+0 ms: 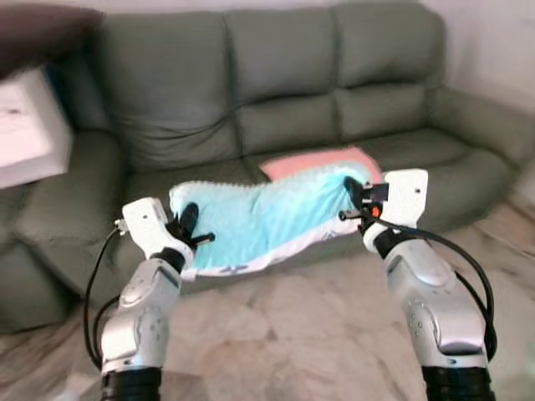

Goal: Move the pillow to the sofa

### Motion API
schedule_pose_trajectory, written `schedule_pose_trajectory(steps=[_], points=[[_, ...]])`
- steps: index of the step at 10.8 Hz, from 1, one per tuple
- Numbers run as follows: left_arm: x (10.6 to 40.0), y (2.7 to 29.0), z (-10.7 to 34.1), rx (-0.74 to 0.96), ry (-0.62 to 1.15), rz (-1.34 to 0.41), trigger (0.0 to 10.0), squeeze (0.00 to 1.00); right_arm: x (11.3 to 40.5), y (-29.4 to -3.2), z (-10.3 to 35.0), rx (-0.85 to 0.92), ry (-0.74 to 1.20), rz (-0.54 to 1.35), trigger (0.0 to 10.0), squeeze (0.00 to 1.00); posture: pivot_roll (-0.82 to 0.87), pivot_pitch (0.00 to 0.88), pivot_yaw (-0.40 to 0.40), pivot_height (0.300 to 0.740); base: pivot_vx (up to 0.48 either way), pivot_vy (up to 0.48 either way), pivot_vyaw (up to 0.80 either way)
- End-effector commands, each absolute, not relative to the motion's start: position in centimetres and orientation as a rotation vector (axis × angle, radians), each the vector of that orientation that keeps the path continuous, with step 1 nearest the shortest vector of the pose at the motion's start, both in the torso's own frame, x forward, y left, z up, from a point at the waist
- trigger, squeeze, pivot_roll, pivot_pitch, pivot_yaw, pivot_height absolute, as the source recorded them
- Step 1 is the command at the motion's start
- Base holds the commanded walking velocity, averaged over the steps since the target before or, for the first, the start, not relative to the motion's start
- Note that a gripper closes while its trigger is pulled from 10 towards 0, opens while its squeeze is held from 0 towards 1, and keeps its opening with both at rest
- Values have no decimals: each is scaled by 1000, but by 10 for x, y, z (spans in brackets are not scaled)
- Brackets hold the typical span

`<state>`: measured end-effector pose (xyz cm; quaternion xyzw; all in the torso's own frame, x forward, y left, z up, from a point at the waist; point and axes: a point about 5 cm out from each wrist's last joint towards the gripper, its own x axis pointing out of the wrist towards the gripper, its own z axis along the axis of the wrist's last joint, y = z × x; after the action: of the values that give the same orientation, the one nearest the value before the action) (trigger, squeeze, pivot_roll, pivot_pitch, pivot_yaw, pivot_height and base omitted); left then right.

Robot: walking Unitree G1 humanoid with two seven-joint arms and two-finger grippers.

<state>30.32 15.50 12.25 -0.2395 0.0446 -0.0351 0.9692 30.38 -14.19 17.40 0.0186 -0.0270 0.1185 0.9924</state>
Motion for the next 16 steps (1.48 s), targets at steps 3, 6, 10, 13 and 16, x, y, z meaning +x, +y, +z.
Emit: schedule_pose_trajectory(steps=[3, 6, 10, 13, 16], points=[[306, 159, 128, -456, 62, -55, 10000, 0, 304, -141, 184, 30, -104, 246, 10000, 0, -190, 0, 8, 740, 469, 0, 0], [307, 160, 128, -442, 62, -40, 10000, 0, 301, -139, 184, 29, -118, 265, 10000, 0, -189, 0, 11, 740, 469, 0, 0], [307, 163, 126, -418, 71, 0, 10000, 0, 299, -137, 185, 7, -138, 290, 10000, 0, -191, 0, 14, 740, 431, 78, 0], [309, 169, 123, -379, 81, 71, 10000, 0, 298, -136, 185, -2, -144, 296, 10000, 0, -192, 0, 14, 740, 0, 0, 779], [310, 174, 123, -336, 75, 109, 10000, 0, 298, -137, 186, -3, -147, 297, 10000, 0, -192, 0, 12, 740, 0, 0, 773]])
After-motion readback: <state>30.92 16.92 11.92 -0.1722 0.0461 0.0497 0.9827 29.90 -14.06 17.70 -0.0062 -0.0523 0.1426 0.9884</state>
